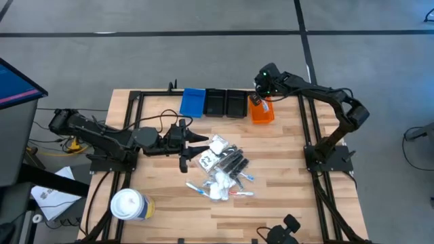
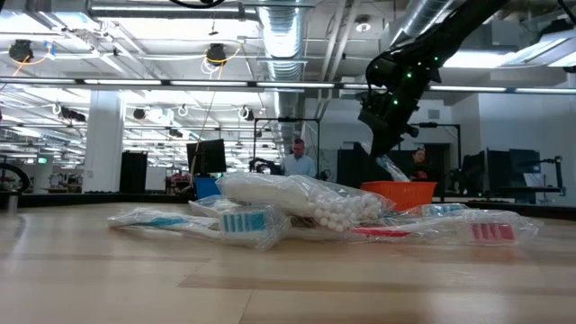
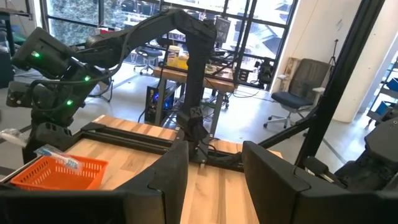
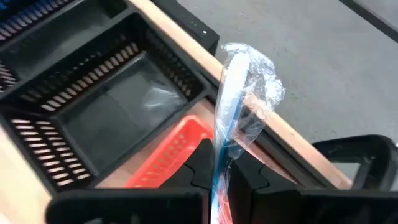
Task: Pick & Place Travel size toiletries
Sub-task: Put the blue toothbrush into the orange bin, then put the white vanity pack into the right black bin
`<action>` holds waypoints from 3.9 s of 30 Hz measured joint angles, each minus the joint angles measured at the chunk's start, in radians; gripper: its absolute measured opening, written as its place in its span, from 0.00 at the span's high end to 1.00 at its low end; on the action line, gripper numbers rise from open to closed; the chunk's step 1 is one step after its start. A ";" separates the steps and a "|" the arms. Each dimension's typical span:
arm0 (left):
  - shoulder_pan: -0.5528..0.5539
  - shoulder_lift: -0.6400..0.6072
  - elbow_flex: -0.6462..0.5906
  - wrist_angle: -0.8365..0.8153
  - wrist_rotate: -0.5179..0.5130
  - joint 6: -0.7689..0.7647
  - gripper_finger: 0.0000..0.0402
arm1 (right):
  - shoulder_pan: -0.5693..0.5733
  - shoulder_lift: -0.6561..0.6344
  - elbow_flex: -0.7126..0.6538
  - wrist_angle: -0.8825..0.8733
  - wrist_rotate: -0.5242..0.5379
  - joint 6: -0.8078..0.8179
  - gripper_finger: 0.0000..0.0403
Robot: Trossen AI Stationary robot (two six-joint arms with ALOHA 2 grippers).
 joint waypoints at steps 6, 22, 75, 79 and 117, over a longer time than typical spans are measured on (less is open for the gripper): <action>0.000 0.000 0.000 0.000 0.000 0.001 0.64 | 0.025 0.000 0.000 -0.002 0.000 0.047 0.97; 0.000 0.000 0.000 0.000 0.000 0.003 0.64 | 0.055 0.000 0.000 -0.010 0.002 0.124 0.96; -0.043 0.000 0.000 0.044 0.000 0.071 0.64 | 0.076 0.133 0.000 -0.167 0.127 0.916 0.80; -0.043 0.000 0.000 0.045 -0.001 0.071 0.64 | 0.076 0.139 0.000 -0.156 0.134 0.890 0.73; -0.043 0.000 0.000 0.045 0.001 0.064 0.64 | 0.553 -0.253 0.000 -0.285 0.167 0.290 0.92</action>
